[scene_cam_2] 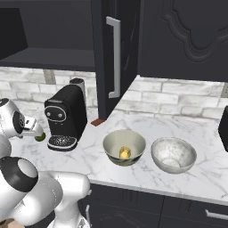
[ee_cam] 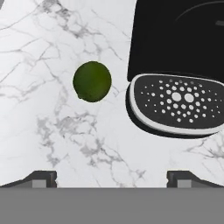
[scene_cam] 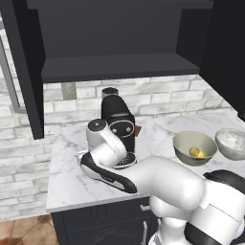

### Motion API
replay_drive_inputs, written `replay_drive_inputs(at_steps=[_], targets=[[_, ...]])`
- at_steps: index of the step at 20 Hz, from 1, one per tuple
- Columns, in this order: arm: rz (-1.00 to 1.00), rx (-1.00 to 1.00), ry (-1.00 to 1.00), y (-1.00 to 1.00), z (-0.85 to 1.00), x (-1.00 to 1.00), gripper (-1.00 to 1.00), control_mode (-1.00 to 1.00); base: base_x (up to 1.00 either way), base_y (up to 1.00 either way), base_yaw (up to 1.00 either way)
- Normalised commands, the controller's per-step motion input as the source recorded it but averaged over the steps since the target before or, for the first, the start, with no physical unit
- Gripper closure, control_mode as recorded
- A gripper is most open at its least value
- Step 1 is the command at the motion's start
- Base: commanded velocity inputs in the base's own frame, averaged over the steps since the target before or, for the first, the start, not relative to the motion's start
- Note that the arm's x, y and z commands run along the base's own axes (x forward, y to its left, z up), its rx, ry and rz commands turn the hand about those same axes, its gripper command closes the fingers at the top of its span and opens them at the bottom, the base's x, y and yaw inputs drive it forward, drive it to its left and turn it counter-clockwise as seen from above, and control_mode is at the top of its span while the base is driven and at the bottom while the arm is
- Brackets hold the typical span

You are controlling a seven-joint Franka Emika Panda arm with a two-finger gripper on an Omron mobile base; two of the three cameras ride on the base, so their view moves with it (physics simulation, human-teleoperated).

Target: Pick both bowls and place them on the counter. Then place the lime in one bowl and place the potato in the other bowl.

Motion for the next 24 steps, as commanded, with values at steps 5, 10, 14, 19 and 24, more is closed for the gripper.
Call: replay_drive_inputs(at_steps=[5,10,14,19,24], targets=[[-0.08,0.03,0.0,0.08,0.0,0.11,-1.0,-1.0,0.0,0.0,0.0],[-0.1,0.03,0.0,0.0,0.0,0.08,-1.0,-1.0,0.0,0.0,0.0],[-0.15,0.07,0.0,0.0,0.0,0.06,-1.0,-1.0,0.0,0.0,0.0],[-0.14,0.09,0.0,0.0,-0.01,0.07,-1.0,-1.0,0.0,0.0,0.0],[-0.12,0.07,0.0,0.0,-0.07,0.12,-1.0,-1.0,0.0,0.0,0.0]])
